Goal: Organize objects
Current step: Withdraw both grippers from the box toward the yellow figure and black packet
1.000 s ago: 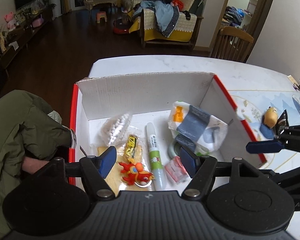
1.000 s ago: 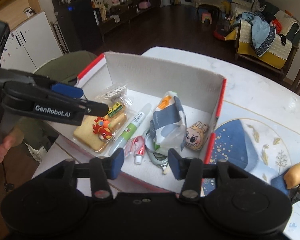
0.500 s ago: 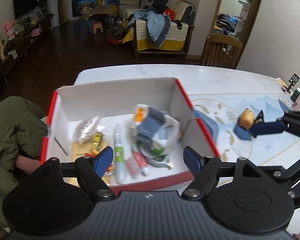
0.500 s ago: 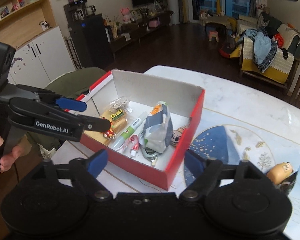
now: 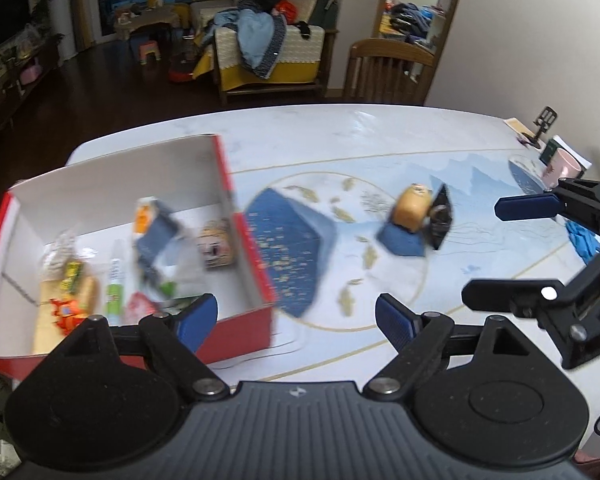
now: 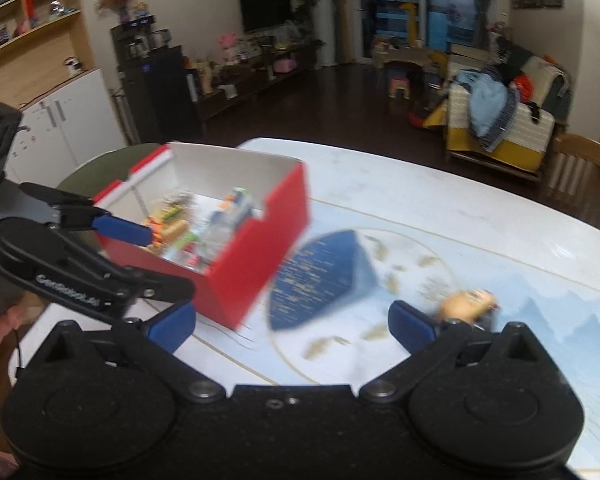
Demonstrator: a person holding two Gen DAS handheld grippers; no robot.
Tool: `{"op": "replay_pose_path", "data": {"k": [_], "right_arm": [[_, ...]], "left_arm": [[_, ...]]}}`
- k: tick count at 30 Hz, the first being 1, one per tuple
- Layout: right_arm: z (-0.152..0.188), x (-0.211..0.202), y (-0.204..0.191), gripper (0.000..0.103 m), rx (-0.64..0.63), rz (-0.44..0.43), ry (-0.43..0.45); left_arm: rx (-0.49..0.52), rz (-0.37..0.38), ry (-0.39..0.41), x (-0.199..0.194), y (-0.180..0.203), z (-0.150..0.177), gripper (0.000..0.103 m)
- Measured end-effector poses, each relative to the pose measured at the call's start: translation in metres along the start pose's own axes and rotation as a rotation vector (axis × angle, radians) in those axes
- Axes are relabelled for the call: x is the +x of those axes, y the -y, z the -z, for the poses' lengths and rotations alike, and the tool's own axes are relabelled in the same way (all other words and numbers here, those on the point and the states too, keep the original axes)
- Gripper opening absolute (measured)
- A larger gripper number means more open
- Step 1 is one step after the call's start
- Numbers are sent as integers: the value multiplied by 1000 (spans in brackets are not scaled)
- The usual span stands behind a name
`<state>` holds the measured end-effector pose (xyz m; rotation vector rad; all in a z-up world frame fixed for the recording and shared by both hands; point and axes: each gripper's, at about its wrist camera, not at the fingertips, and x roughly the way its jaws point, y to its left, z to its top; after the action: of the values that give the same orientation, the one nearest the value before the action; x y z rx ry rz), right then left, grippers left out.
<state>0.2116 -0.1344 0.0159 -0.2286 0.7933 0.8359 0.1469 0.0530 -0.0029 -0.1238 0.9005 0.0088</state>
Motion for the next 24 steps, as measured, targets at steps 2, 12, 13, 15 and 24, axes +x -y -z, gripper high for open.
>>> {"op": "replay_pose_path", "data": {"k": [2,12,13,15,24], "right_arm": [[7,-5,17,103,19,16,-3],[35,-14,85,102,-6,120,-22],[38,-14,89,102,-21,129,-26],[41,-10,96,102,-45,133,-31],[52,22,123,99,-118,142,-76]], "left_arm": [[4,8,-3,5,14,-3,86],[47,42,-21,50,69,-26,103],[51,42,-29,56,73,-29,103],[63,46,-39,69,79,-34,103],[129,41,-98,133,98,-58,103]]}}
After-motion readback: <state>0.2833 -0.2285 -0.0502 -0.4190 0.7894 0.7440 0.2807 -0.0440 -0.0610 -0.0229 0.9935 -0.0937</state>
